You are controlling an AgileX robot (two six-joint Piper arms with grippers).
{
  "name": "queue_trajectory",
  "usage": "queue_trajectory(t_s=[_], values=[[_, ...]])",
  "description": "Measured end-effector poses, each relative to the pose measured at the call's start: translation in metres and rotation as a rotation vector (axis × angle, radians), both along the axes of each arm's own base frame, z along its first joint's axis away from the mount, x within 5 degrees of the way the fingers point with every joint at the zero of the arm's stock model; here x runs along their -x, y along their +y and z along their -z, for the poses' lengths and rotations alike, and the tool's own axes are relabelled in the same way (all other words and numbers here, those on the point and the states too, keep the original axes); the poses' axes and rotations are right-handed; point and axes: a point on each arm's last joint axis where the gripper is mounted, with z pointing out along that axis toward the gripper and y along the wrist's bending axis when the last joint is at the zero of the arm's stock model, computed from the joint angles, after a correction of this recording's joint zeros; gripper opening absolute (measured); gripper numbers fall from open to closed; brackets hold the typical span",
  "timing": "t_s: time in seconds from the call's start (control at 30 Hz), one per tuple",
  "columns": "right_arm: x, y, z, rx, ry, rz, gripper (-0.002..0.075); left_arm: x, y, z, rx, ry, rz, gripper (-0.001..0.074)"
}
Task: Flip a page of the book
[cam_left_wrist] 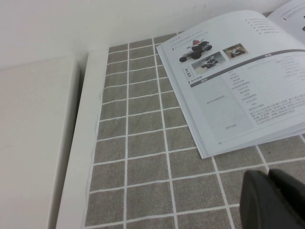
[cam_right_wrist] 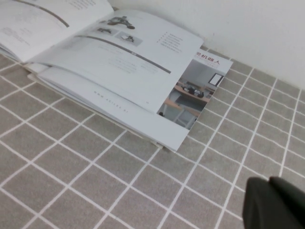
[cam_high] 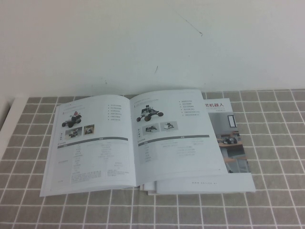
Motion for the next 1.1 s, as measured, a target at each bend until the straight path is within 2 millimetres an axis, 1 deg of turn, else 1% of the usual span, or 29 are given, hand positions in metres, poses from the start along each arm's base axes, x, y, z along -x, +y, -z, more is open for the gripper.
queue_trajectory(t_s=[0.17, 0.27, 0.37, 0.43, 0.73, 0.93, 1.1], values=[[0.000, 0.000, 0.005, 0.002, 0.014, -0.001, -0.0001, 0.000, 0.000, 0.000, 0.001, 0.000, 0.000, -0.0004], [-0.003, -0.001, 0.010, -0.013, -0.015, 0.021, -0.0001, 0.000, 0.000, 0.000, 0.004, 0.000, -0.001, -0.0004], [-0.007, -0.001, 0.019, -0.085, -0.021, 0.060, -0.0001, 0.000, 0.000, 0.000, 0.004, 0.000, -0.001, -0.0004], [-0.008, -0.002, 0.022, -0.111, -0.019, 0.075, -0.0001, 0.000, 0.000, 0.000, 0.003, 0.000, -0.001, -0.0004], [-0.012, -0.009, 0.019, -0.146, -0.063, 0.164, -0.0001, 0.000, 0.000, 0.000, 0.001, 0.000, -0.001, -0.0004], [-0.009, -0.010, 0.026, -0.096, -0.003, 0.172, -0.0001, 0.000, 0.000, 0.000, 0.001, 0.000, -0.001, -0.0004], [-0.009, -0.011, 0.027, -0.066, 0.003, 0.174, -0.0001, 0.000, 0.000, 0.000, 0.000, 0.000, -0.001, -0.0004]])
